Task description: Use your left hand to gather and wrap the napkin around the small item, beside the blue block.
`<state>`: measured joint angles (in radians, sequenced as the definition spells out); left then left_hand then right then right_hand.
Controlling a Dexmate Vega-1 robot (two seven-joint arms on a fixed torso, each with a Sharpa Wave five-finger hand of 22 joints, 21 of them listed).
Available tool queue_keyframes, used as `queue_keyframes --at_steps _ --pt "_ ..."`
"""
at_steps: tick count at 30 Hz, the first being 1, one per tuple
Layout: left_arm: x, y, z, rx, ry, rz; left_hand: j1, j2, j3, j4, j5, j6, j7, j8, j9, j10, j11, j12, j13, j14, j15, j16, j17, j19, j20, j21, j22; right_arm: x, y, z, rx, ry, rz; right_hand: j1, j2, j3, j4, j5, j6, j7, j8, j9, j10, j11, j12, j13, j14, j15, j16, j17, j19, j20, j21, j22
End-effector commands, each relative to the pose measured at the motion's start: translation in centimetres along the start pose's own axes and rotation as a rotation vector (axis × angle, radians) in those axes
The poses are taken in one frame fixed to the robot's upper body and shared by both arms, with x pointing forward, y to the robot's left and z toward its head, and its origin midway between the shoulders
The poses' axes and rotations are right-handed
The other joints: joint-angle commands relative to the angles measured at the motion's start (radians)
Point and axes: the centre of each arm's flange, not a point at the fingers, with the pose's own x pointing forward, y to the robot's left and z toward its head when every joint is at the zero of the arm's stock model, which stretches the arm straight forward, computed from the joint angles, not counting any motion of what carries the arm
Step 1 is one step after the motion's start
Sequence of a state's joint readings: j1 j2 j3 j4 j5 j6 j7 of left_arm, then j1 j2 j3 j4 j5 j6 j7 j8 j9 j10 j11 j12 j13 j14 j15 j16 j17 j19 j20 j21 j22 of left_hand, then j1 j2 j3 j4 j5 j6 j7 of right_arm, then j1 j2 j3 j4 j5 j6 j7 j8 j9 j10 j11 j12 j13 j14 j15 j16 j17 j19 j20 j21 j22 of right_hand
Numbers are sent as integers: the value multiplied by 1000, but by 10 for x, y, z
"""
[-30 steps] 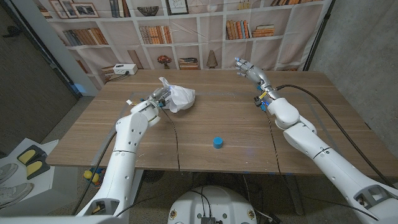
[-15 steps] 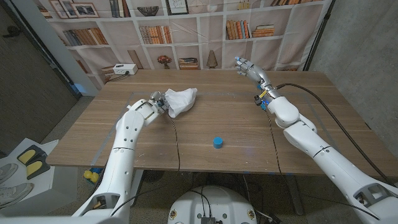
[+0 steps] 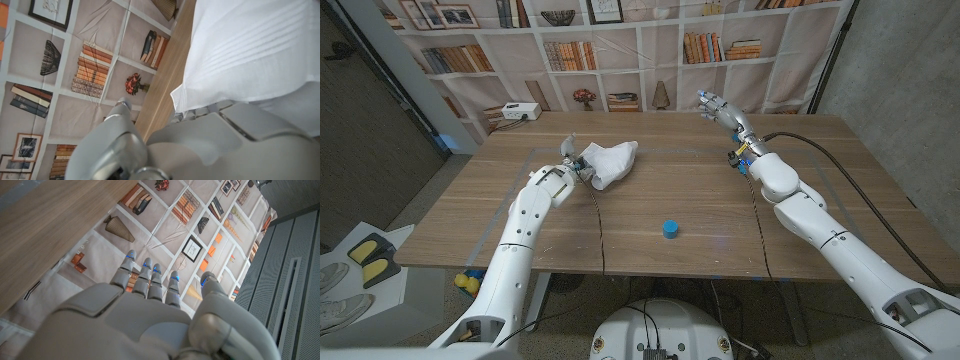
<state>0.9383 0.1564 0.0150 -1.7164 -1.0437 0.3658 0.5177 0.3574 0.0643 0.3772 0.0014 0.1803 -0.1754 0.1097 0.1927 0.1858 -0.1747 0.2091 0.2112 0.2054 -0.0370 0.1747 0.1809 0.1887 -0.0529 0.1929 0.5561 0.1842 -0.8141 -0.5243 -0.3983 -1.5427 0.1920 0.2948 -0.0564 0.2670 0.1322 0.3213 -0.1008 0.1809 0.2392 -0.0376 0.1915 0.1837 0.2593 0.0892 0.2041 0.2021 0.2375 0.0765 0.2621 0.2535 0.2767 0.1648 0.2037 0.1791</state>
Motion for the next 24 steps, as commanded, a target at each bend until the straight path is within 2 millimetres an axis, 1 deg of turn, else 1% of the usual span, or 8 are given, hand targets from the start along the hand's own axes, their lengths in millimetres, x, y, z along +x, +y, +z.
queue_keyframes --at_steps 1,2,7,11,16,19,23,24 --pt "-16 -30 2 188 -204 -25 -18 5 -5 -6 -1 -45 -26 4 1 -18 -8 3 6 -44 4 2 8 -73 -6 -37 4 5 -2 -5 12 -2 2 -6 -1 -4 3 -3 4 -6 4 5 5 2 1 2 7 -2 1 2 -2 4 5 4" --pt "-18 -33 2 204 -233 -15 -24 12 -3 -9 -1 -57 -27 -1 1 -46 -8 -2 9 -86 9 -2 11 -130 -7 -63 7 5 -2 -5 14 -3 2 -6 -1 -4 3 -3 4 -6 3 5 4 2 1 2 7 -2 1 2 -2 5 5 4" --pt "-33 -48 2 302 -320 83 -41 65 21 -10 6 -152 -43 -13 4 -179 -17 -18 20 -236 12 -2 23 -315 5 -137 23 5 -4 -6 13 -1 -2 -6 0 -4 3 -3 5 -6 4 5 4 3 1 2 8 -2 1 2 -2 4 5 4" --pt "-43 -57 4 379 -366 110 -76 86 41 11 5 -305 -86 -18 8 -332 -23 -25 29 -378 23 0 33 -461 -1 -184 40 6 -6 -7 17 0 -2 -6 0 -4 3 -3 5 -6 4 5 5 1 1 2 8 -3 1 2 -2 4 5 4" --pt "-50 -62 8 445 -442 163 -106 62 31 23 -2 -377 -107 -17 8 -407 -12 -25 28 -446 23 1 33 -513 -3 -201 44 7 -6 -8 18 -3 4 -7 2 -3 4 -3 6 -5 4 5 7 -1 2 2 8 -3 1 3 -2 4 5 4" --pt "-55 -65 10 499 -508 203 -114 49 24 23 -5 -381 -107 -13 8 -406 -31 -18 28 -448 13 4 32 -515 -3 -202 44 7 -7 -8 24 -2 1 -7 2 -3 4 -3 7 -4 4 5 6 1 1 2 8 -3 2 3 -1 4 5 4" --pt "-62 -69 11 559 -574 248 -122 44 20 24 -5 -395 -105 -13 8 -417 -39 -15 27 -446 1 11 31 -526 -24 -207 43 8 -7 -9 20 -3 7 -7 3 -3 4 -3 8 -4 5 5 6 4 1 2 7 -4 1 3 -1 4 5 4" --pt "-64 -70 11 576 -601 257 -125 47 21 25 -4 -399 -104 -11 8 -422 -38 -13 26 -473 5 4 29 -532 -22 -210 42 8 -7 -9 25 -2 5 -7 3 -3 4 -3 8 -3 5 5 6 3 1 2 8 -3 1 3 -1 4 5 4"
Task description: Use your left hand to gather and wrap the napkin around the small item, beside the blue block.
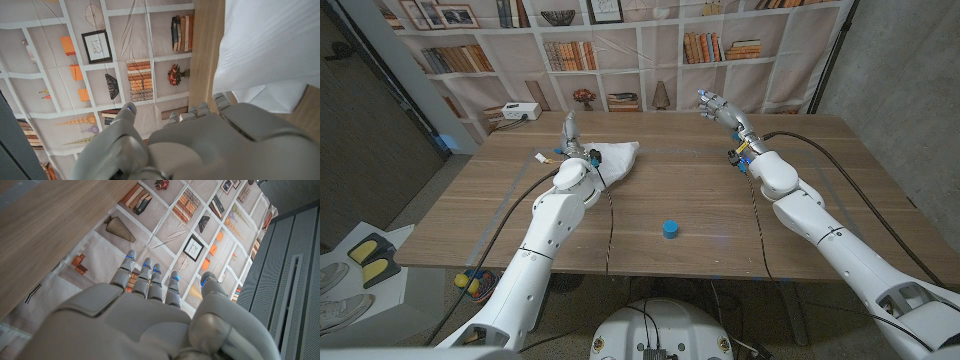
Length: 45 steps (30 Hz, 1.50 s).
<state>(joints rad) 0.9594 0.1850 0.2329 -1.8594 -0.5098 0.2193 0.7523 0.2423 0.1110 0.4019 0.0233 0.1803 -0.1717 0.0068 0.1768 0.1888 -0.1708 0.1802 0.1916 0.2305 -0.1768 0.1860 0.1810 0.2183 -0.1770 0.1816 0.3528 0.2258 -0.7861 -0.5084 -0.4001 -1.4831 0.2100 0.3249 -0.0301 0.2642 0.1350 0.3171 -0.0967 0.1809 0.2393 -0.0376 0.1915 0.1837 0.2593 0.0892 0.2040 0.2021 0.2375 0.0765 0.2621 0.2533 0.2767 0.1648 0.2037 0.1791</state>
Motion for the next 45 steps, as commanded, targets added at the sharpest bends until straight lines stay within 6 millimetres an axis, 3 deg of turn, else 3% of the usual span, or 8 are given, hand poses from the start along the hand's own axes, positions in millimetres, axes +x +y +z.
queue_keyframes --at_steps 1,11,16,20,26,28,34,45 --pt "-23 -9 20 210 -234 145 -11 2 -2 4 -4 -405 0 5 5 -427 -9 7 1 -334 -6 4 -1 -413 -12 -9 0 2 -2 -1 6 0 2 -4 0 1 0 -3 8 -3 5 5 6 3 1 2 8 -3 1 3 -1 4 5 4" --pt "-32 -17 31 447 -523 268 -19 15 7 8 -2 -334 -23 34 3 -358 -21 45 -2 -288 -11 28 -6 -391 -7 -6 -7 2 -1 -1 7 -1 4 -4 -1 0 0 -3 7 -4 4 5 5 2 1 2 8 -3 1 3 -2 5 5 4" --pt "-30 -20 34 492 -609 231 -2 4 24 -27 1 -173 -73 66 -3 -221 -39 90 -15 -157 -30 55 -24 -246 7 38 -22 1 -1 0 9 -1 12 -3 -1 1 -1 -3 8 -3 4 5 6 4 1 2 8 -1 1 3 -2 5 5 4" --pt "-24 -22 38 484 -619 117 21 -26 32 -88 1 -7 -113 76 -10 -53 -57 124 -31 -2 -52 74 -34 -60 17 85 -36 3 -1 1 15 2 18 -3 -2 1 -2 -3 8 -3 4 5 6 3 1 2 7 -1 0 2 -2 5 5 4" --pt "-18 -20 46 454 -570 -19 18 -53 23 -116 -3 89 -131 75 -12 36 -57 137 -38 80 -59 77 -36 22 18 98 -41 8 -2 4 33 1 43 -1 -4 1 -4 -2 6 -5 4 5 5 5 1 2 4 -3 -2 2 -3 4 5 4" --pt "-15 -18 51 449 -530 -85 18 -58 22 -122 -3 100 -139 69 -13 46 -86 134 -39 96 -53 75 -36 29 18 95 -42 10 -2 5 58 -3 52 -1 -5 0 -4 -3 4 -4 3 5 2 1 -1 2 2 -3 -3 1 -3 4 4 4" --pt "-12 -13 57 421 -472 -190 16 -64 20 -132 -3 109 -149 56 -13 57 -90 128 -40 116 -44 71 -36 51 23 93 -42 15 -1 4 121 -12 88 -2 -12 -2 -7 -3 -8 -11 -1 5 -19 -5 -8 2 -19 3 -13 -1 -7 4 3 4" --pt "-5 -3 62 382 -402 -354 4 -75 12 -139 -7 112 -153 34 -12 67 -96 114 -40 143 -58 63 -34 102 18 97 -41 24 4 0 225 -37 96 1 -33 -9 -20 -6 -45 -25 -7 5 -87 -28 -21 -2 -98 -5 -54 -18 -24 -36 -4 2"
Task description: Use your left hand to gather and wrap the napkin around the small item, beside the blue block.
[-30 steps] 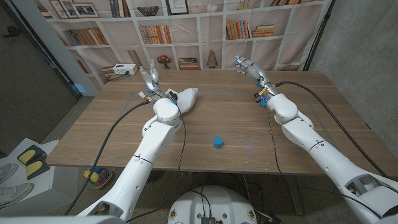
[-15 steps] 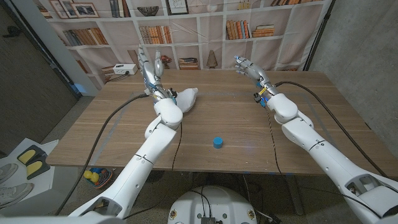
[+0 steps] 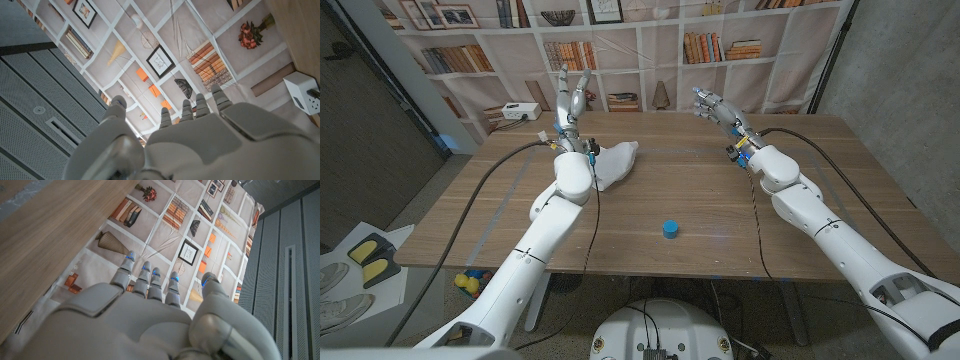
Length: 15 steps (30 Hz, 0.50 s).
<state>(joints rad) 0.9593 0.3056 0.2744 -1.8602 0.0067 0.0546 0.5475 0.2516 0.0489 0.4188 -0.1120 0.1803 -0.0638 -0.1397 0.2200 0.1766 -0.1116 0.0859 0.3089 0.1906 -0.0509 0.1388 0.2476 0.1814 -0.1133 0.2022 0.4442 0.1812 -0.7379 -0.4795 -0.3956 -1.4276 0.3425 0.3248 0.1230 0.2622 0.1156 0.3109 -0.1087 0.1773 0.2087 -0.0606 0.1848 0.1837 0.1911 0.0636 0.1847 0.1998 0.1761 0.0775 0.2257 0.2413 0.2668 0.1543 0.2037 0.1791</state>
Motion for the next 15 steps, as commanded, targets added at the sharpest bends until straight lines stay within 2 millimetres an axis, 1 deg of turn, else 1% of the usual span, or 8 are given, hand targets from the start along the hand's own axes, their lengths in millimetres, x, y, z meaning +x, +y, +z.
queue_keyframes --at_steps 1,2,3,4,6,10,12,15 --pt "7 13 1 -99 20 -180 -7 -15 -6 -4 -8 7 2 -11 0 9 0 -5 0 19 -16 -6 3 47 -9 7 4 10 4 -1 95 -36 13 5 -15 -2 -10 -2 -16 -3 1 5 -23 -3 0 0 -67 -16 -30 -11 -32 -40 -10 2" --pt "8 14 0 -107 21 -179 -9 -14 -7 -6 -8 -6 25 -22 0 9 2 -12 0 2 -37 -19 2 51 -29 3 4 10 4 -1 101 -40 8 7 -15 -2 -13 -2 -16 -4 3 4 -28 -3 1 -1 -91 -24 -38 -16 -46 -51 -13 2" --pt "9 15 -1 -115 22 -190 -10 -10 -6 -8 -7 -3 75 -26 -1 4 7 -23 0 -3 -46 -29 1 56 -60 -2 3 11 5 -2 113 -42 -1 10 -15 -1 -15 -1 -17 -4 3 4 -36 -7 1 -2 -112 -40 -43 -21 -59 -69 -16 1" --pt "11 16 -3 -126 16 -203 -10 -5 -4 -11 -6 7 123 -28 -1 25 -29 -25 -1 2 -64 -35 -1 73 -78 -4 3 12 6 -3 119 -44 -8 13 -15 -1 -17 -1 -16 -5 4 4 -40 -10 1 -3 -128 -58 -47 -25 -68 -85 -17 1" --pt "13 17 -5 -138 23 -216 -5 20 6 -11 -3 12 180 -30 -2 37 -53 -35 -2 9 -92 -43 -4 83 -128 -11 2 13 6 -4 128 -48 -21 15 -15 -1 -20 0 -17 -4 4 4 -45 -12 2 -4 -141 -79 -48 -30 -70 -102 -15 1" --pt "19 20 -14 -181 43 -260 -13 61 17 5 1 14 224 -34 -2 46 -29 -45 -4 10 -82 -49 -3 102 -169 -13 2 14 6 -7 119 -40 -63 19 -17 -2 -23 1 -30 33 1 3 -56 -20 2 -6 -157 -89 -46 -40 -71 -156 -11 0" --pt "22 22 -18 -190 56 -275 -21 81 21 17 3 10 237 -36 -3 44 -16 -52 -4 1 -75 -53 -2 102 -174 -17 1 13 6 -10 132 -35 -84 19 -19 -5 -24 2 -35 55 1 2 -65 -23 2 -7 -169 -95 -44 -45 -63 -203 -6 -1" --pt "26 24 -27 -209 68 -289 -36 116 28 43 8 7 250 -38 -3 38 -7 -63 -6 -8 -66 -56 0 102 -186 -22 1 13 6 -13 132 -16 -119 19 -19 -8 -24 2 -45 70 -1 1 -81 -17 -1 -8 -177 -104 -43 -48 -54 -226 -3 -2"
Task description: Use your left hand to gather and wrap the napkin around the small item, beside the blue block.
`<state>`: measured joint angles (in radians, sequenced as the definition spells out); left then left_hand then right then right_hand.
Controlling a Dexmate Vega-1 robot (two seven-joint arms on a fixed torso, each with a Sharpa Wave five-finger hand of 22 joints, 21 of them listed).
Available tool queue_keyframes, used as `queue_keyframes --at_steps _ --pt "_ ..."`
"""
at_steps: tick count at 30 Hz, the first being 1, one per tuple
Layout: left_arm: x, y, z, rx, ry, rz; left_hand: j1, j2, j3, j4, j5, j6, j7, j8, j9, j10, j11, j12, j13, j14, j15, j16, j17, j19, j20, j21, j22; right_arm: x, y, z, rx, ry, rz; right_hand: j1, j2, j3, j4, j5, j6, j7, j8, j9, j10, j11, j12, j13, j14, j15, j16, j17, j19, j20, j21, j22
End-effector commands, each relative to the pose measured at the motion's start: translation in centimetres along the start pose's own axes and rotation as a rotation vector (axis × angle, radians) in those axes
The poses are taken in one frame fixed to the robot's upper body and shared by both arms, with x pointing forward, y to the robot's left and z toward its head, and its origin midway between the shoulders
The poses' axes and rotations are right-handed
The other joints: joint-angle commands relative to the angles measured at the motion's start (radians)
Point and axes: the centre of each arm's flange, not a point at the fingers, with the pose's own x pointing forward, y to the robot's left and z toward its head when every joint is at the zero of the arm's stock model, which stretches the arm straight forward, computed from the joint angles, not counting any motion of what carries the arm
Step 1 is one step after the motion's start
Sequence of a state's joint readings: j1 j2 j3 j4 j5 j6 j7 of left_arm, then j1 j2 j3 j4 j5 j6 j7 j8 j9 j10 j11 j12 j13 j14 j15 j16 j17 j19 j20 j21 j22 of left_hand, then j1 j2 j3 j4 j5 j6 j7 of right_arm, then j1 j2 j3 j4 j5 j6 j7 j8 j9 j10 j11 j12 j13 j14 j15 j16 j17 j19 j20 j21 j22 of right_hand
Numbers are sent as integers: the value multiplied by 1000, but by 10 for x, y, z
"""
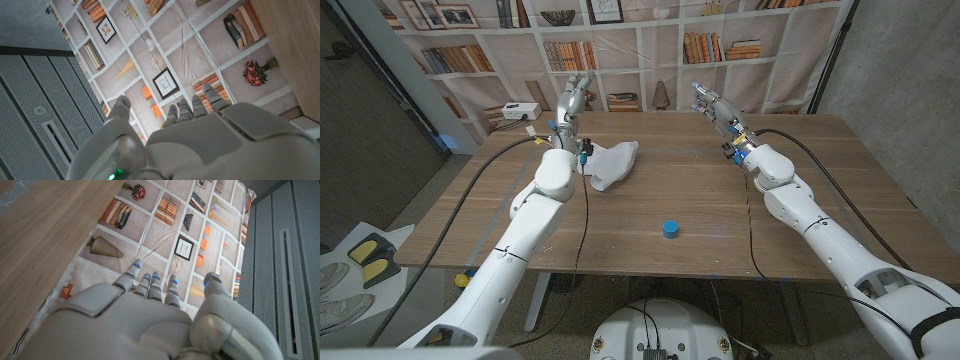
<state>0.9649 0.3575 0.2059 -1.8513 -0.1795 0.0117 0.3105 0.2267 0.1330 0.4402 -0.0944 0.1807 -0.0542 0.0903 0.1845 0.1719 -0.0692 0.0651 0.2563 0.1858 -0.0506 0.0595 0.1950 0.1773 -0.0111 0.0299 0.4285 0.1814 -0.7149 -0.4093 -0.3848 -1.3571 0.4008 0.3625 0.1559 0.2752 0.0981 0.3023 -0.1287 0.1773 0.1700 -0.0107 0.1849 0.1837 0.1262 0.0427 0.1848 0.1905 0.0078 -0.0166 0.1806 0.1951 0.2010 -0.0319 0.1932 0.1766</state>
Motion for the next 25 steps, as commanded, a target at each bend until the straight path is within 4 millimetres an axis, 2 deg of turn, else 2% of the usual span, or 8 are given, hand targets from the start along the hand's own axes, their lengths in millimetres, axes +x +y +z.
queue_keyframes --at_steps 1,6,11,15,18,25 --pt "15 17 -20 -98 45 -112 -14 39 9 32 10 -3 20 -2 1 -3 14 -11 -1 -9 14 -3 4 4 -19 -6 1 2 0 -10 38 16 -103 6 -2 1 -4 2 -8 22 -2 1 -17 4 -1 2 -10 -11 2 -2 12 -40 8 0" --pt "24 22 -35 -127 109 -168 -27 47 12 53 13 -16 23 -7 1 -10 13 -21 -2 -19 10 -7 5 -4 -24 -14 0 -2 -3 -14 21 17 -164 4 -2 -1 -4 3 -10 23 -2 1 -20 0 0 1 -11 -13 3 -2 13 -43 8 -1" --pt "33 26 -50 -161 154 -234 -34 35 8 58 12 -17 15 -7 0 -12 8 -25 -2 -22 5 -8 4 -9 -25 -19 -1 -5 -6 -14 -17 32 -200 1 -2 -4 -2 4 9 22 6 0 -1 1 9 1 6 -19 12 -3 31 -48 13 -2" --pt "40 28 -64 -195 199 -317 -40 20 3 60 11 -17 11 -6 0 -12 7 -29 -3 -22 5 -9 2 -14 -18 -24 -1 -4 -7 -17 -20 43 -226 -4 -2 -8 1 4 19 25 10 0 13 11 15 1 13 -12 16 -3 39 -41 15 -2" --pt "46 29 -77 -219 234 -369 -45 10 -1 61 10 -24 10 -8 0 -19 9 -36 -3 -32 11 -12 1 -30 -7 -35 -1 -4 -3 -20 -12 54 -241 -6 -2 -9 3 5 22 24 10 0 18 16 17 1 17 -7 17 -3 40 -38 15 -2" --pt "53 32 -109 -271 314 -371 -53 1 -6 66 10 -46 14 -12 0 -47 12 -52 -2 -60 14 -20 0 -52 -10 -52 -1 4 10 -17 -23 46 -238 -5 1 -9 3 6 24 25 10 0 17 16 16 1 14 -6 16 -3 40 -36 14 -2"
